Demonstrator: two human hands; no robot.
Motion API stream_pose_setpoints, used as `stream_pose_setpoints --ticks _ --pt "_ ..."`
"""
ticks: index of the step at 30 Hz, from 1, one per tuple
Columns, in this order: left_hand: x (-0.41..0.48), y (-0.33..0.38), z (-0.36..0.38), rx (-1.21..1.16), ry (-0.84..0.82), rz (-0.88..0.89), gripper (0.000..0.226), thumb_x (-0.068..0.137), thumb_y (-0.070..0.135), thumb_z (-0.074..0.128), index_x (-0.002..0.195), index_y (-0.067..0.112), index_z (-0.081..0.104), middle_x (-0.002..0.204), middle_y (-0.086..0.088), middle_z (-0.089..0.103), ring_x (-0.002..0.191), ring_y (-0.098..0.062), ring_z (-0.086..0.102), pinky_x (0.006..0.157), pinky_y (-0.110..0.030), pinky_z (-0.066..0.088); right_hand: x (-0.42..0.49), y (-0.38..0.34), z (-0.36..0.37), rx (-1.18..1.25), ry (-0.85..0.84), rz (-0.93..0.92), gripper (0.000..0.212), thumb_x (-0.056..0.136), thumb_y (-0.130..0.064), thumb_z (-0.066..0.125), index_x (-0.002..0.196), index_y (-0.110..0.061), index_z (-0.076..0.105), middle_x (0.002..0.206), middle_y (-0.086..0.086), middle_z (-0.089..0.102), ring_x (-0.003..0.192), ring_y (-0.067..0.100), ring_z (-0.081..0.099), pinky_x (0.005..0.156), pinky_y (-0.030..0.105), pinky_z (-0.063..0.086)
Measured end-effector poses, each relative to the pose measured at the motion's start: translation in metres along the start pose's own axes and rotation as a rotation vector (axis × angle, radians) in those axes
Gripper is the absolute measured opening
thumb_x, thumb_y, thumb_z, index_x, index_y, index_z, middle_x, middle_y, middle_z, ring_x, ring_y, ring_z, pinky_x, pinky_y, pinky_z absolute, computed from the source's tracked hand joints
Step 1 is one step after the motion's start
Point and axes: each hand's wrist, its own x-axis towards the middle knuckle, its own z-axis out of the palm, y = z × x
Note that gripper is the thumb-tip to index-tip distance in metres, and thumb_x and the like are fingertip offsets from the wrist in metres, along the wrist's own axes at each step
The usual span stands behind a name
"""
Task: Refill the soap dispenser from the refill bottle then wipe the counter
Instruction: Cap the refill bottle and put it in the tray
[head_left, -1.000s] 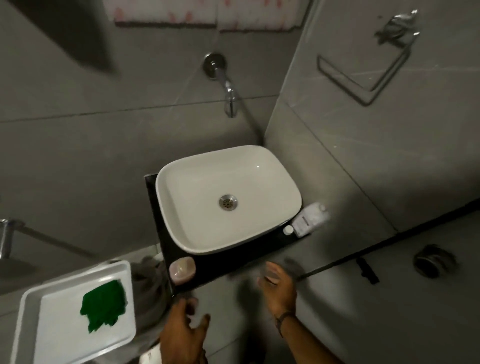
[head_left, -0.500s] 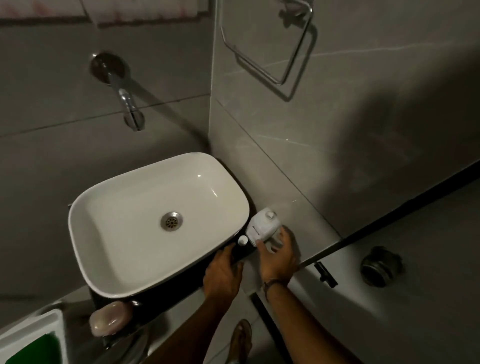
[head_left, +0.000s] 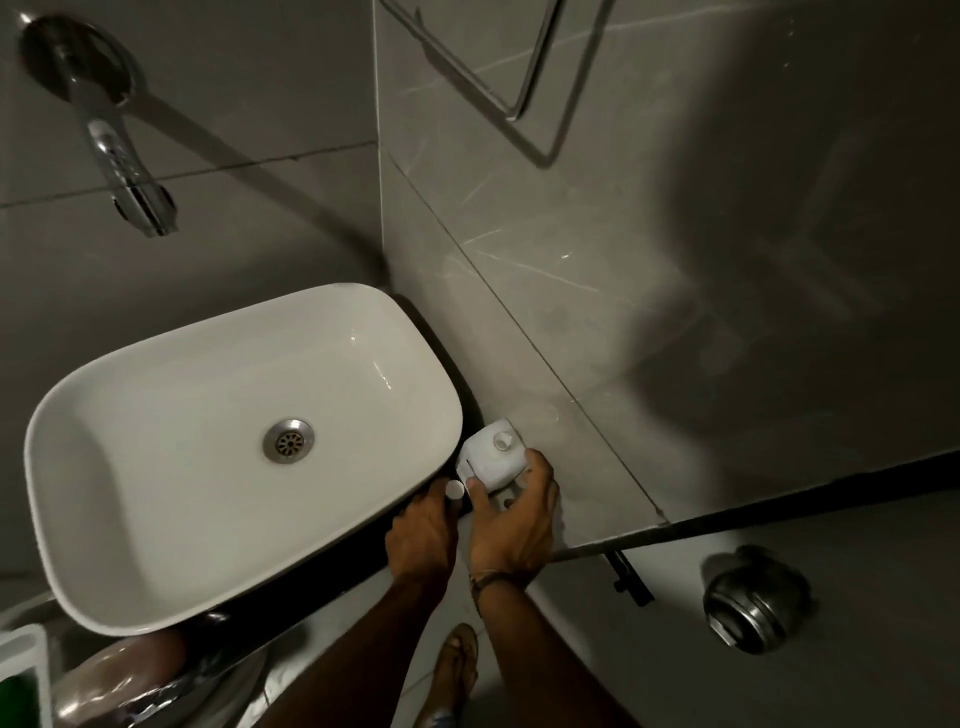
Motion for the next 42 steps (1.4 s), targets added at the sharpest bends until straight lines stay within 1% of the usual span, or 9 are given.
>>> stream_pose_setpoints --ticks 8,13,18,20,23,27,32,37,42 --pt "0.007 0.0 0.0 0.04 -0.009 -0.018 0.043 0.107 0.056 0.048 0.139 0.028 0.058 0.13 -0.009 0.072 0.117 -0.037 0.072 0.093 -0.045 0.06 -0.002 -0.002 0.008 0.06 -0.006 0.102 0.079 0.064 -0.04 0.093 0.125 -0.033 0.043 0.127 -0.005 0.062 0.11 0.023 0.068 0.077 0.047 0.063" --pt "-0.02 -0.009 -0.008 -0.073 0.041 0.055 0.035 0.101 0.053 0.06 0.121 0.026 0.066 0.116 -0.005 0.076 0.102 -0.035 0.075 0.078 -0.037 0.056 0.001 0.003 0.004 0.139 -0.001 0.074 0.08 0.058 -0.035 0.095 0.124 -0.035 0.049 0.116 -0.007 0.065 0.104 0.022 0.068 0.073 0.035 0.061" --pt "-0.075 -0.022 -0.042 -0.373 0.124 0.054 0.028 0.078 0.048 0.083 0.104 0.039 0.076 0.101 0.019 0.071 0.079 0.003 0.068 0.062 -0.007 0.041 -0.007 0.01 -0.026 0.264 -0.068 -0.04 0.081 0.057 -0.029 0.096 0.13 -0.036 0.061 0.129 -0.011 0.066 0.121 0.016 0.062 0.091 0.043 0.062" --pt "-0.09 -0.019 -0.072 -0.555 0.168 0.095 0.031 0.07 0.05 0.083 0.099 0.044 0.076 0.094 0.027 0.074 0.083 0.012 0.069 0.068 -0.003 0.049 -0.012 0.003 -0.044 0.34 -0.086 -0.09 0.079 0.058 -0.027 0.097 0.128 -0.039 0.062 0.132 -0.016 0.064 0.125 0.012 0.06 0.093 0.041 0.061" --pt "-0.099 -0.005 -0.134 -0.764 0.215 0.212 0.034 0.07 0.049 0.087 0.102 0.042 0.079 0.092 0.026 0.078 0.084 0.006 0.075 0.072 -0.008 0.057 -0.026 -0.017 -0.07 0.417 -0.134 -0.173 0.08 0.06 -0.025 0.097 0.131 -0.038 0.061 0.136 -0.017 0.062 0.127 0.008 0.059 0.093 0.03 0.061" --pt "-0.102 0.016 -0.212 -0.8 0.215 0.377 0.034 0.083 0.036 0.09 0.113 0.044 0.076 0.103 0.022 0.077 0.093 -0.006 0.076 0.074 -0.02 0.064 -0.054 -0.065 -0.101 0.473 -0.19 -0.259 0.072 0.053 -0.051 0.086 0.116 -0.067 0.054 0.117 -0.042 0.06 0.11 -0.016 0.059 0.067 -0.004 0.047" --pt "-0.118 0.027 -0.279 -0.747 0.253 0.506 0.026 0.088 0.028 0.088 0.113 0.031 0.082 0.109 0.015 0.078 0.093 -0.011 0.076 0.072 -0.029 0.067 -0.084 -0.11 -0.119 0.458 -0.22 -0.394 0.08 0.054 -0.056 0.088 0.127 -0.049 0.055 0.123 -0.022 0.064 0.104 -0.002 0.065 0.064 -0.001 0.049" --pt "-0.133 0.018 -0.324 -0.624 0.242 0.594 0.022 0.085 0.027 0.089 0.107 0.03 0.086 0.109 0.011 0.08 0.095 -0.011 0.074 0.076 -0.037 0.067 -0.105 -0.135 -0.128 0.533 -0.246 -0.45 0.073 0.054 -0.045 0.091 0.116 -0.059 0.056 0.113 -0.04 0.062 0.107 -0.014 0.06 0.066 -0.002 0.048" --pt "-0.141 0.008 -0.349 -0.526 0.122 0.648 0.031 0.089 0.016 0.079 0.114 0.033 0.083 0.117 0.018 0.079 0.115 -0.006 0.071 0.101 -0.04 0.059 -0.117 -0.149 -0.133 0.61 -0.272 -0.45 0.073 0.05 -0.048 0.091 0.105 -0.078 0.054 0.106 -0.043 0.065 0.1 -0.002 0.069 0.067 0.006 0.054"
